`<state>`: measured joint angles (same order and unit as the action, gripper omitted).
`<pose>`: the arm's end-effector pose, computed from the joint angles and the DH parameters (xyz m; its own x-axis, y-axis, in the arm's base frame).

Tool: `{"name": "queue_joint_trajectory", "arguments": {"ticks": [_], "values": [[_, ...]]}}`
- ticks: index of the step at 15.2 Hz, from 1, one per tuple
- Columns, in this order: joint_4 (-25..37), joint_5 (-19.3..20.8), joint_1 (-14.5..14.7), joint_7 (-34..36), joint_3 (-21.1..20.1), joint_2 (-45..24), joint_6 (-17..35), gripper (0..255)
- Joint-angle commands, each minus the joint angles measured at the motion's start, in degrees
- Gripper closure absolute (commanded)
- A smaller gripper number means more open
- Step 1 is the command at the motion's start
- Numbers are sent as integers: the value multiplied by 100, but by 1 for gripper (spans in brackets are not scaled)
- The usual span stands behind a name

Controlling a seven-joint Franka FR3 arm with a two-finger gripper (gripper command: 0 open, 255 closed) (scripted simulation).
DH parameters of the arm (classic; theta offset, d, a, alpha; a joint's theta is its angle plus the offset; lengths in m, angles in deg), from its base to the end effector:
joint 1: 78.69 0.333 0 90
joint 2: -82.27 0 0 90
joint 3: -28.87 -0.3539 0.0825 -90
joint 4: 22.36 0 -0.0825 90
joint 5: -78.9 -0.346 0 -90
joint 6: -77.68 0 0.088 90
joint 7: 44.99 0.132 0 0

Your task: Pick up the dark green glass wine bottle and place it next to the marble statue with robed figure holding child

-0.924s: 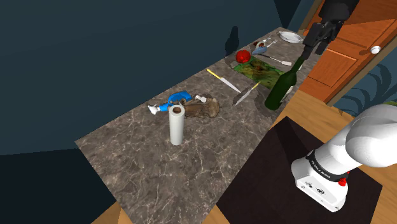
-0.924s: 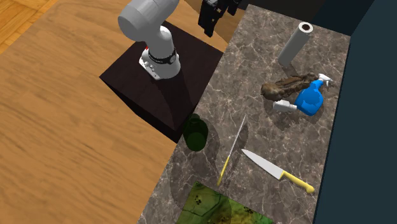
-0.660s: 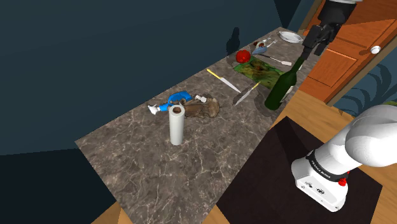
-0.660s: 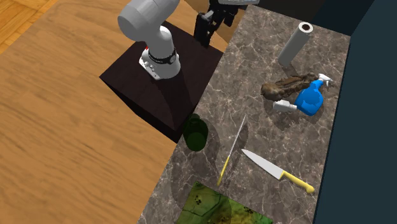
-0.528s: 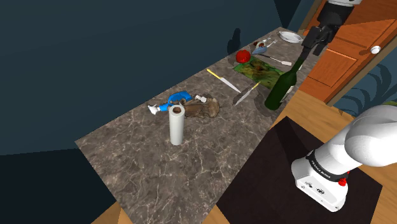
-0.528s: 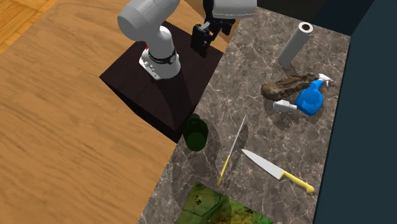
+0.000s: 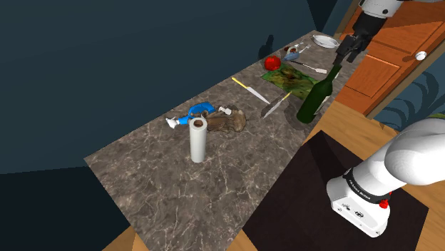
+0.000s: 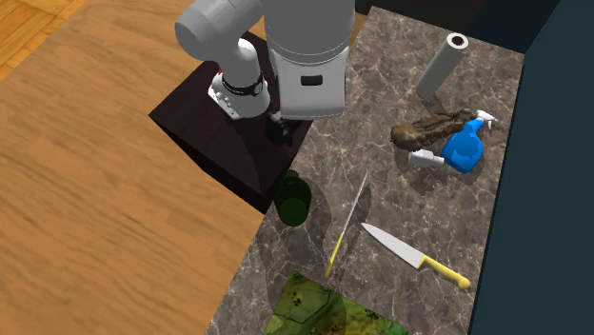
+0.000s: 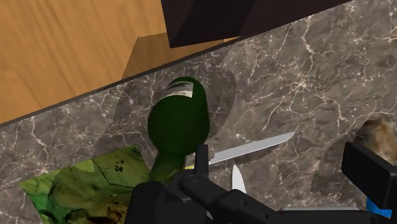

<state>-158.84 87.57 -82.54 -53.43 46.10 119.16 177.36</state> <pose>0.2702 -0.1455 0.5456 0.9909 -0.1338 -0.0127 -0.1341 -0.9904 -0.0323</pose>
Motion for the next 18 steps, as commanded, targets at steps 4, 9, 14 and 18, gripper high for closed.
{"name": "queue_joint_trajectory", "arguments": {"ticks": [4, 9, 14, 18], "values": [[81, 137, -108, -594, 650, -534, 772, 0], [53, 125, -112, -849, 948, -853, 1240, 0], [-278, 136, -105, -864, 1030, -984, 1699, 0], [-278, 136, -105, -864, 1030, -984, 1699, 0]]}}
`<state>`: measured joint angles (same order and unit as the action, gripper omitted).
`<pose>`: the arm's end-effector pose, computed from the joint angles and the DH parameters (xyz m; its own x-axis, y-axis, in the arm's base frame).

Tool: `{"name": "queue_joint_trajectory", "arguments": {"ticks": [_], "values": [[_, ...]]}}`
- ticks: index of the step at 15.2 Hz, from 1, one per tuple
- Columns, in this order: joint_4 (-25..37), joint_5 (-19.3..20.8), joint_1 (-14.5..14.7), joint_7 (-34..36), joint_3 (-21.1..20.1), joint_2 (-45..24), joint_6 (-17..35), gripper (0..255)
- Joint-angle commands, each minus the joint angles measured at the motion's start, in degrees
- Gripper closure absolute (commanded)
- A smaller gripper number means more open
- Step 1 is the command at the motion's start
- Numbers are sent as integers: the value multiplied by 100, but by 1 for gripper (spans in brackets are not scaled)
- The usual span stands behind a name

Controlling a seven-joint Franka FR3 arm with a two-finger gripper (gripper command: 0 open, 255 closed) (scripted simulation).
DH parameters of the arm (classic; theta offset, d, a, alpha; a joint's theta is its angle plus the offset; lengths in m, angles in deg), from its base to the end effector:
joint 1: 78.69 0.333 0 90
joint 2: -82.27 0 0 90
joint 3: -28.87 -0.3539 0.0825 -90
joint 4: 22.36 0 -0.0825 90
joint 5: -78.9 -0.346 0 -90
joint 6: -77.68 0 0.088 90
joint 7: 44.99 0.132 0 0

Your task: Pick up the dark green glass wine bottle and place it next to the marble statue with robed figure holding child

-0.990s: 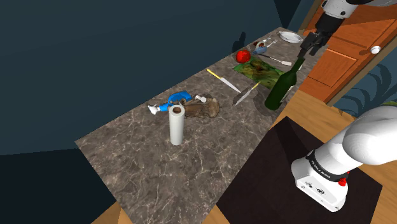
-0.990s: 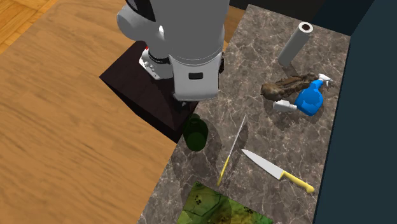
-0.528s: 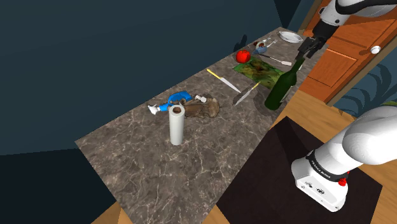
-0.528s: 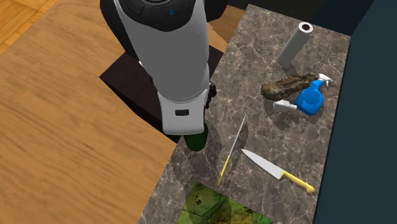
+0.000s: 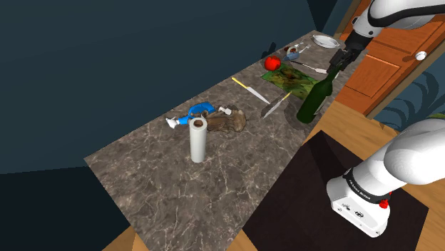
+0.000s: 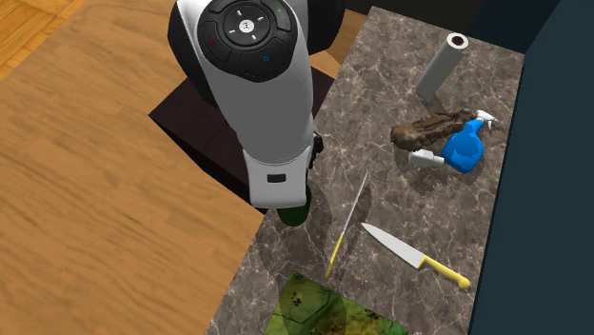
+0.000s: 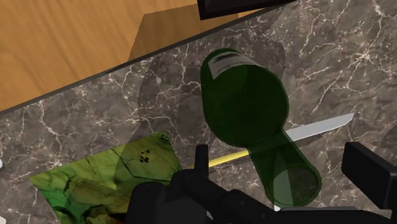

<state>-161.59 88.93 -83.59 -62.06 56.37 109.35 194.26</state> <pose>0.2981 -0.2242 0.4844 0.9873 -0.1496 0.0537 -0.1477 -0.9883 -0.0384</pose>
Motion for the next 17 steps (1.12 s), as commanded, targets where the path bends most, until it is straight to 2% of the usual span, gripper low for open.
{"name": "queue_joint_trajectory", "arguments": {"ticks": [1, 4, 5, 14, 17], "values": [[-4, 0, 0, -1, 2, -3, 8, 0], [-3, 0, 0, -1, 2, -3, 7, 0], [-3, 0, 0, -1, 2, -3, 7, 255], [-4, 0, 0, -1, 2, -3, 8, 255], [178, -11, 2, 15, -47, 63, -238, 255]]}}
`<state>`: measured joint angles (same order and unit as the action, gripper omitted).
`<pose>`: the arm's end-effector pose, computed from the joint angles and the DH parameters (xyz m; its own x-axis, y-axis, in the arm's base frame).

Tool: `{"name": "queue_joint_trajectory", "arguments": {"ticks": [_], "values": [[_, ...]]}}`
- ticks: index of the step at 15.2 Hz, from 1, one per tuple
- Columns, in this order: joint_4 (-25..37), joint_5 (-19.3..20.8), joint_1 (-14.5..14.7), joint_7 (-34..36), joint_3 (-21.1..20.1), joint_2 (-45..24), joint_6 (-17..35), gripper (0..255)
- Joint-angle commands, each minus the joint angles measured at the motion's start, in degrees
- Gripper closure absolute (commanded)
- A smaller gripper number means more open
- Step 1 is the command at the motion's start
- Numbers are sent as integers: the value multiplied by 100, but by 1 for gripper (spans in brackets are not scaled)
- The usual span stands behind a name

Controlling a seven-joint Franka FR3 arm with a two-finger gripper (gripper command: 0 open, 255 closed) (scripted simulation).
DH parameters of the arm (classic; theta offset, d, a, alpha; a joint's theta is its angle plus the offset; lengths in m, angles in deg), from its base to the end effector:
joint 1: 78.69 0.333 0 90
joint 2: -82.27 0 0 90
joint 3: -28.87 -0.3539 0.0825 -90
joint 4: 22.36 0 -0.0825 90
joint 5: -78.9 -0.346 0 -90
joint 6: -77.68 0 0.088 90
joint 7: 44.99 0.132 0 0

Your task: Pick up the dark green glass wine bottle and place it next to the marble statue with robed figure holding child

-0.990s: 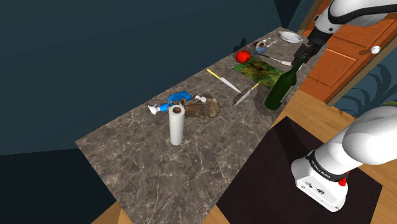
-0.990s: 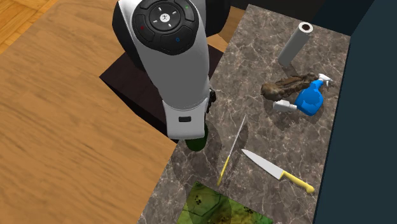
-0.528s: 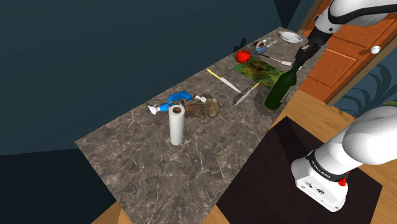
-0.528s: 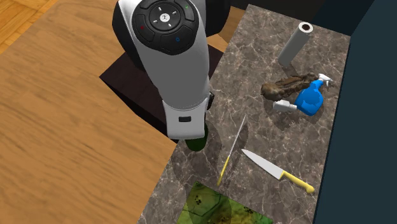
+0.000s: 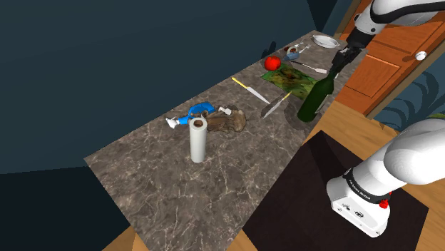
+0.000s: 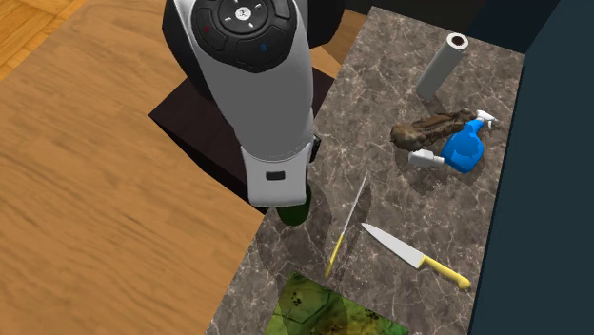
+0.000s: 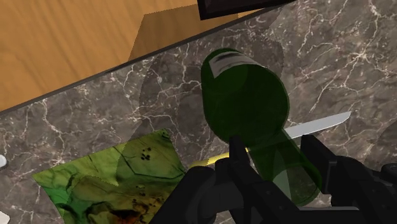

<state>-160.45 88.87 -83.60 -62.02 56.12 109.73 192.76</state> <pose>0.2975 -0.2245 0.4930 0.9872 -0.1498 0.0538 -0.1479 -0.9883 -0.0384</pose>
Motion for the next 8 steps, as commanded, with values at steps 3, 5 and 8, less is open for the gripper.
{"name": "queue_joint_trajectory", "arguments": {"ticks": [3, 5, 8], "values": [[255, -19, 8, 24, -68, 76, -329, 255], [388, -30, 13, 31, -96, 103, -488, 255], [595, -48, 22, 39, -137, 132, -723, 255]]}}
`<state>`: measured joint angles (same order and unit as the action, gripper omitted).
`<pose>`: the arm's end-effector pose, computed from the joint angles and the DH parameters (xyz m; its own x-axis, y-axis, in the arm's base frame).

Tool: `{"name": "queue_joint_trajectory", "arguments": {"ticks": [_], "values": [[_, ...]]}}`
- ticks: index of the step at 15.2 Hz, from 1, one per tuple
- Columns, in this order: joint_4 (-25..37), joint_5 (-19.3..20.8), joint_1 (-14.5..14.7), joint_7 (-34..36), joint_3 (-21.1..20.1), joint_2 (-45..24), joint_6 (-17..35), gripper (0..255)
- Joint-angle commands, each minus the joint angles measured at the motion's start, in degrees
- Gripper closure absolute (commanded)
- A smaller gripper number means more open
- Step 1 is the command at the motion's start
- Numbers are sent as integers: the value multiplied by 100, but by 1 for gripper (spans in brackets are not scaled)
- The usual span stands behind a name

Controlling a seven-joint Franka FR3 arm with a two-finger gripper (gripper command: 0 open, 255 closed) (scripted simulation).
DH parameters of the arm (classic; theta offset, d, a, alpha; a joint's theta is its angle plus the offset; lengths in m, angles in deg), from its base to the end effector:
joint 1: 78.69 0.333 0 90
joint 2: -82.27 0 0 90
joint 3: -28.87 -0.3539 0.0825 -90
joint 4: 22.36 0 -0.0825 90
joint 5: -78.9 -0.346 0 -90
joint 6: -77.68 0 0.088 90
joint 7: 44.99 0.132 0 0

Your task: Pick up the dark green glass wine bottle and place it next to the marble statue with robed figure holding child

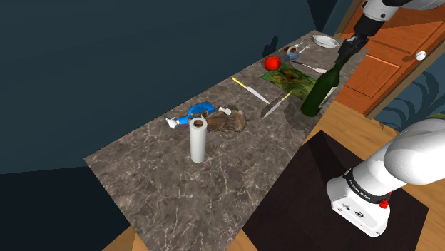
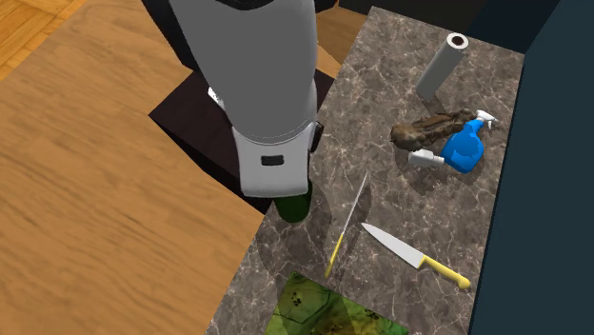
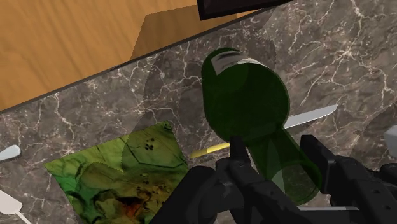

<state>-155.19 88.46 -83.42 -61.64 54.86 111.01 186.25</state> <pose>0.2954 -0.2233 0.5316 0.9873 -0.1497 0.0540 -0.1478 -0.9883 -0.0383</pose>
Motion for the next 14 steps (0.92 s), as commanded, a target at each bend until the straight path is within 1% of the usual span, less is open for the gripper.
{"name": "queue_joint_trajectory", "arguments": {"ticks": [1, 14], "values": [[139, -14, 7, 3, -24, 11, -150, 255], [1159, -114, 68, 7, -156, -24, -1138, 255]]}}
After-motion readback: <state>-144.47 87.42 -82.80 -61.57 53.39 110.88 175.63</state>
